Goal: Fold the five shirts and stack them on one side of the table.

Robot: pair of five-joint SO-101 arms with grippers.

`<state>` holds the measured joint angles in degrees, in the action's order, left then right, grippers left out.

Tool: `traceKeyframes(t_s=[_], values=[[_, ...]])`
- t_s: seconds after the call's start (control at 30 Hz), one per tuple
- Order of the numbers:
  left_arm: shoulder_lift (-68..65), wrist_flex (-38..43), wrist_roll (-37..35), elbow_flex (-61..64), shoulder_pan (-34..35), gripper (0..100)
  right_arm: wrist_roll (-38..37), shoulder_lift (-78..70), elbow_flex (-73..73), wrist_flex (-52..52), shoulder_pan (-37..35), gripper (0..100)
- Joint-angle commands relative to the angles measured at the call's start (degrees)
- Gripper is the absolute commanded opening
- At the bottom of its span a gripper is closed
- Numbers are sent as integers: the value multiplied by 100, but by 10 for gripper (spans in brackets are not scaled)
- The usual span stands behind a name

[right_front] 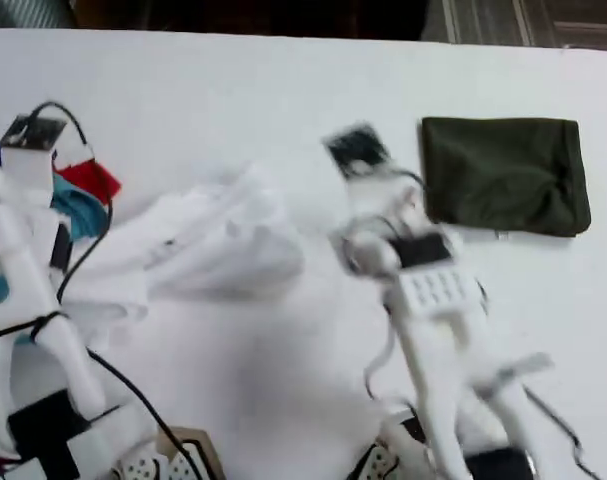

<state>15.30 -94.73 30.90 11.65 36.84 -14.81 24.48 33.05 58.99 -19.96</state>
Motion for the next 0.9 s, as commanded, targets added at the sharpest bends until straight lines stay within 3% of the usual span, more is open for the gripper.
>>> traceKeyframes(t_s=[0.0,0.17,0.37,0.7,0.77,0.87], values=[[387,132,360,198,519,27,273,-1657,-2084,312,-435,351],[475,88,870,207,1099,27,695,-3758,-4360,831,-901,338],[466,97,870,207,1116,27,677,-5859,-6400,2035,-1798,339],[466,105,888,207,1116,27,668,-7846,-8563,3477,-2387,334],[466,105,888,207,1116,27,659,-8154,-8703,3653,-2378,265],[466,105,888,207,1116,27,677,-8470,-8870,3829,-2334,15]])
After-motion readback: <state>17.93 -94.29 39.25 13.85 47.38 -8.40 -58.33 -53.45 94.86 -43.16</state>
